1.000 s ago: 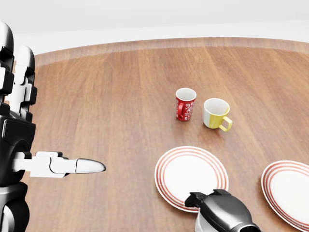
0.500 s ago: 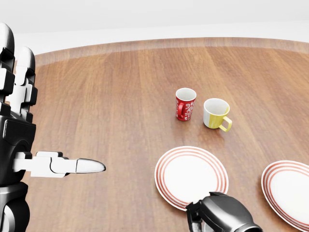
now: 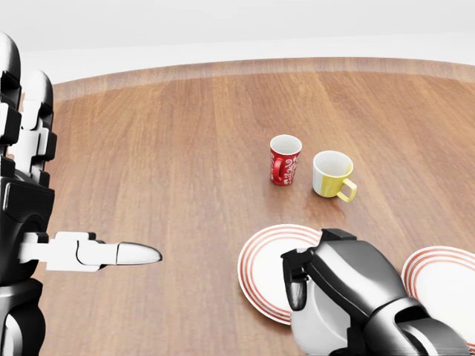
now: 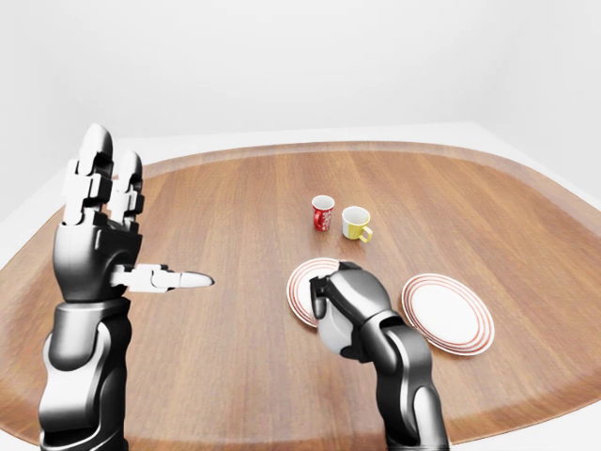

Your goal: Put the white mug on the left plate.

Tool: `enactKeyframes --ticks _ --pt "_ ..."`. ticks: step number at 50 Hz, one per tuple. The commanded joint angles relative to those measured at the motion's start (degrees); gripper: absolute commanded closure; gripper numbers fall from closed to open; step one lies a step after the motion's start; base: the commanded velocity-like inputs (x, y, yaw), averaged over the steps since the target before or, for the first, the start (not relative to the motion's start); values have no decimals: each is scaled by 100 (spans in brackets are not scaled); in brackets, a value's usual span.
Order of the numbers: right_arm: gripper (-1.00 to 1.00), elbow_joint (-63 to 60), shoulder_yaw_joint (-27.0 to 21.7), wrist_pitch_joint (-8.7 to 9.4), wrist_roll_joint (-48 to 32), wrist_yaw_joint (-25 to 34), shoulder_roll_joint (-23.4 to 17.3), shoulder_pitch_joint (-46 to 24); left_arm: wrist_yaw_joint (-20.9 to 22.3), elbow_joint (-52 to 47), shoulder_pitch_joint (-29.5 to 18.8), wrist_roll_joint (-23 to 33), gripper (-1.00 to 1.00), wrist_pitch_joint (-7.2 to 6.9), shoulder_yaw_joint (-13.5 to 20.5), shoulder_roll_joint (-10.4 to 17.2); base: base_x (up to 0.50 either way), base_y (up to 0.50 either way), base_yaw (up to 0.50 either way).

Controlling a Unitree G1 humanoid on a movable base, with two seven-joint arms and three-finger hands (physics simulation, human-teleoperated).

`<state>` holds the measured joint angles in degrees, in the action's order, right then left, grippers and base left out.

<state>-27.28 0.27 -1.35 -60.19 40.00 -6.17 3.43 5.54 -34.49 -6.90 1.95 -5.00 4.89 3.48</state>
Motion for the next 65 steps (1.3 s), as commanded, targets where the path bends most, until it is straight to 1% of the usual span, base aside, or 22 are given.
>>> enactKeyframes --ticks 1,4,6,8,16,24,27,30,33,37,42,44,49,52,65 --pt "100 422 -24 -89 9 0 -109 -859 -7 -32 -46 -32 -100 0 36 19 0 0 0" --pt "100 770 -5 -249 -94 0 -162 -1028 -7 -32 -45 -37 -100 0 37 22 0 0 0" --pt "100 959 -5 -274 -123 0 -173 -1196 -9 -23 -62 -37 -100 0 48 32 0 0 0" --pt "100 1334 -29 -361 -189 0 -239 -1473 -12 -13 -57 -39 -100 0 48 31 0 0 0" --pt "100 2123 38 -347 -264 0 -252 -2224 -9 -23 -57 -34 -100 0 42 30 0 0 0" --pt "100 2626 92 -365 -286 0 -265 -2559 -9 -27 -64 -36 -100 0 49 35 0 0 0" --pt "100 3164 111 -365 -336 0 -292 -2807 -8 -45 -50 -27 -100 0 32 29 0 0 0" --pt "100 3433 129 -365 -356 0 -296 -2939 -6 -48 -64 -27 -100 0 40 34 0 0 0" --pt "100 3792 149 -365 -325 -179 -293 -3084 -2 -63 -46 -13 -100 0 18 25 0 0 0" --pt "100 4640 184 -365 -358 -705 -323 -3433 5 -67 -44 -5 -100 0 22 24 0 0 0" --pt "100 5446 253 -365 -273 -1126 -335 -3755 3 -55 -30 -5 -100 0 23 20 0 0 0" --pt "100 5908 300 -365 -356 -1408 -341 -3908 5 -58 -33 -6 -100 0 24 20 0 0 0" --pt "100 6650 374 -365 -415 -1812 -297 -4204 3 -48 -23 -3 -100 0 18 15 0 0 0" --pt "100 7394 472 -365 -568 -2299 -306 -4498 3 -33 -24 -10 -100 0 28 17 0 0 0" --pt "100 9175 597 -365 -752 -3351 -214 -5374 4 -24 14 3 -100 0 -10 2 0 0 0"
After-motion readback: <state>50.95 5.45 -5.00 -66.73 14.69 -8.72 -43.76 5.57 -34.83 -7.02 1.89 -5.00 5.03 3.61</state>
